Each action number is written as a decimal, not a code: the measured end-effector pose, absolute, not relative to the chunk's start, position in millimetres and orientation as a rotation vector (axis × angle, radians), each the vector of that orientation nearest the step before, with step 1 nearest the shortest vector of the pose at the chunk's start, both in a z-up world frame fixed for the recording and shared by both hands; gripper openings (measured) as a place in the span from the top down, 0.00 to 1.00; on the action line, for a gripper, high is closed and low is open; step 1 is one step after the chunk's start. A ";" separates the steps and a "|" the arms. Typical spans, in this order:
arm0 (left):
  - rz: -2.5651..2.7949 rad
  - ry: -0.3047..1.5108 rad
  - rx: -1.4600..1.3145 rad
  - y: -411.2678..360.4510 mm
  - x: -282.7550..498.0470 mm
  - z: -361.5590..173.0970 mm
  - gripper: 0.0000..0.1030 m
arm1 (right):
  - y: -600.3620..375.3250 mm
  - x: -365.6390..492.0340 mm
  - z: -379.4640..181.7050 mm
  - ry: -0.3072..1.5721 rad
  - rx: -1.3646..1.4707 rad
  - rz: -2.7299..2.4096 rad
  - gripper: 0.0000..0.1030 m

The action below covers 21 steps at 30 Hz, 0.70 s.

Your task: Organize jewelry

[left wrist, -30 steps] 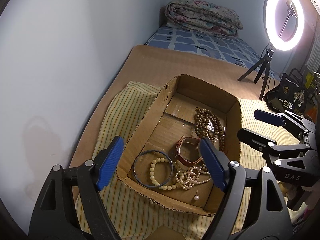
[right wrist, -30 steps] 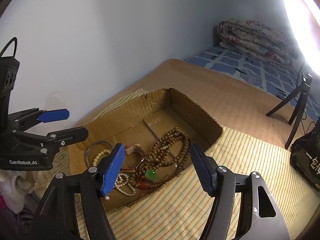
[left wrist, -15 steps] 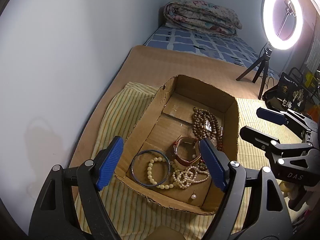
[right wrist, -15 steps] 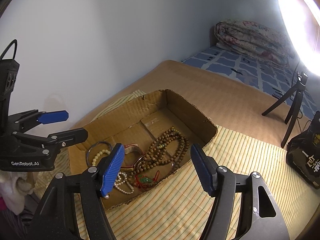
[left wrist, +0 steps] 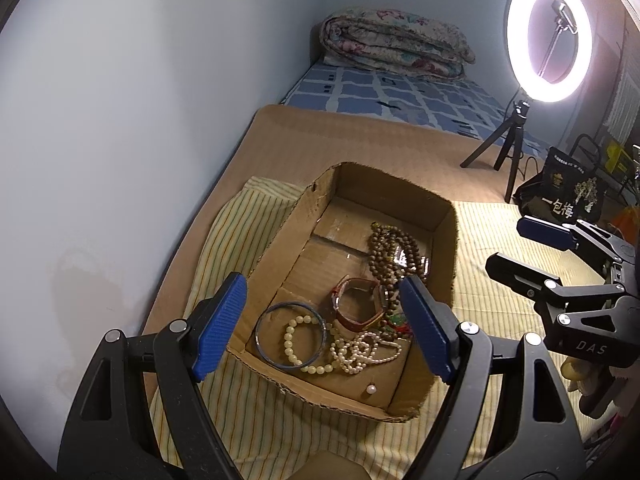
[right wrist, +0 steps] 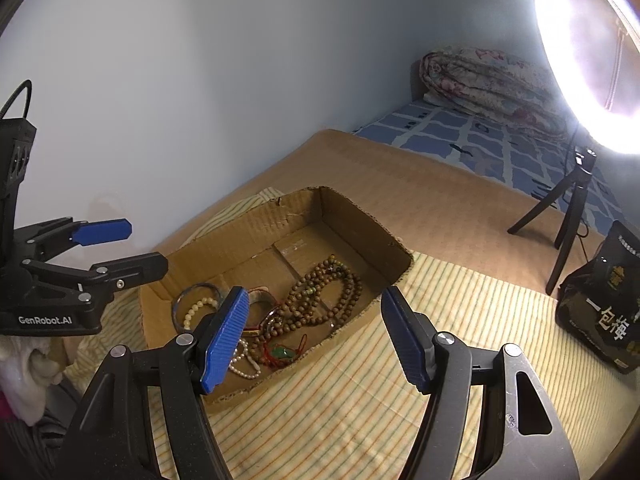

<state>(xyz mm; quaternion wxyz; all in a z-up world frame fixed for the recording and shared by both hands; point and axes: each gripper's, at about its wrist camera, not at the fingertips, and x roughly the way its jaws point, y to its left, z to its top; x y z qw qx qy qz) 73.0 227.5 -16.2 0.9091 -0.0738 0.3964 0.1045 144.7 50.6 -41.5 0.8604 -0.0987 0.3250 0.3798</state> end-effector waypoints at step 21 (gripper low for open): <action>0.112 0.708 -0.110 154.4 30.8 29.7 0.21 | -35.0 114.8 -20.9 0.669 -0.185 0.707 0.31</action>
